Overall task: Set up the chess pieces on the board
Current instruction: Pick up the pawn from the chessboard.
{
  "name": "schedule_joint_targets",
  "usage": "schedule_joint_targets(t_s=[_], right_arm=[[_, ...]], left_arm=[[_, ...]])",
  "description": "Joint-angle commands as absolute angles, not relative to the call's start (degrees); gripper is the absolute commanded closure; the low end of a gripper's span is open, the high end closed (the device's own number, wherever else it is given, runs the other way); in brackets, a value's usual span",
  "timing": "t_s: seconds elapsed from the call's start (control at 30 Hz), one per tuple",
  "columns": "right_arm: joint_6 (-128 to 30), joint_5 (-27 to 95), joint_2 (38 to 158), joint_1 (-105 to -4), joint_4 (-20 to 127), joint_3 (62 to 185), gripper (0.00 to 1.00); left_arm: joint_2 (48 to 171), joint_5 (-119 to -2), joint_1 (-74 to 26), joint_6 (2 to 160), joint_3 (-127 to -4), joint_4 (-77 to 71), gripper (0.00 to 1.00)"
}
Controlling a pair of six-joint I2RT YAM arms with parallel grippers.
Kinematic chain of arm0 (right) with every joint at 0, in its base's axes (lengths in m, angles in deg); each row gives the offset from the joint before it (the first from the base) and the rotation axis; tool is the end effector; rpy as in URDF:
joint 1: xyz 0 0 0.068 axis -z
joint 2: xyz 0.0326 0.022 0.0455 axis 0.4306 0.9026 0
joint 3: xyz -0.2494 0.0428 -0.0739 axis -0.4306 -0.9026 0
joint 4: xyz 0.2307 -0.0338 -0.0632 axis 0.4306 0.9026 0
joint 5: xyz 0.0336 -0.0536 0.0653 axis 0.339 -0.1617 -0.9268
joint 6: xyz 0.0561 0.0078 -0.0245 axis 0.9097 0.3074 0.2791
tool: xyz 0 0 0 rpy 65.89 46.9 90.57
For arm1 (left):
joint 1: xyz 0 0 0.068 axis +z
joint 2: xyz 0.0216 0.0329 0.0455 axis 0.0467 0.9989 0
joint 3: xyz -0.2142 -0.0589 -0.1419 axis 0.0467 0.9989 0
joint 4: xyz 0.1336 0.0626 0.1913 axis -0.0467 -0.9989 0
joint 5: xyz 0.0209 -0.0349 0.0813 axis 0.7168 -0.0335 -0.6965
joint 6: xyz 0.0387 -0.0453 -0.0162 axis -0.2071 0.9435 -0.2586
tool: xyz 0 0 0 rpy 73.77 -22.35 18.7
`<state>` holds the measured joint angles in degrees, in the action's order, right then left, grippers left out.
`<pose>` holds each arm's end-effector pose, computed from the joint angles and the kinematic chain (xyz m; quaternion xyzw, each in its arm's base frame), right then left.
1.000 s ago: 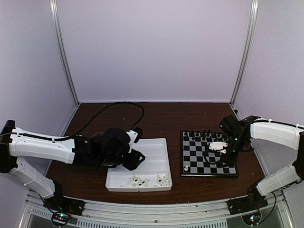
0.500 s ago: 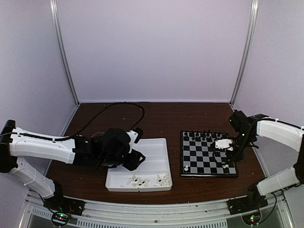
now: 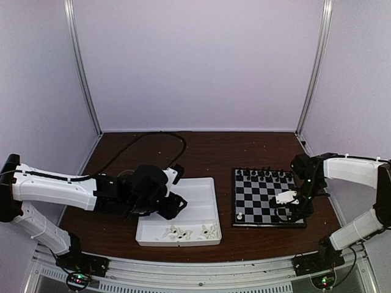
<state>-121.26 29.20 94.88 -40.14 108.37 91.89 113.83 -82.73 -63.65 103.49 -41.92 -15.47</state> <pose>0.1789 0.0575 0.1683 -0.6408 0.7596 0.0980 0.0535 0.1254 -0.2586 0.2203 0.2032 0.8835 -0.2431 0.3451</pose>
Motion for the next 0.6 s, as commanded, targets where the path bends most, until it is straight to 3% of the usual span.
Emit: schedule_joint_targets(t_s=[0.0,0.57], right_arm=[[-119.9,29.7,94.9,-39.9,107.0,90.7,0.54],[-119.8,32.6,94.7,-39.8,106.0,88.0,0.68]], left_arm=[[113.8,-82.0,-63.3,103.4,-42.1,-12.7,0.57],[114.3,-81.4,-63.4,103.2,-42.3,-12.4,0.57]])
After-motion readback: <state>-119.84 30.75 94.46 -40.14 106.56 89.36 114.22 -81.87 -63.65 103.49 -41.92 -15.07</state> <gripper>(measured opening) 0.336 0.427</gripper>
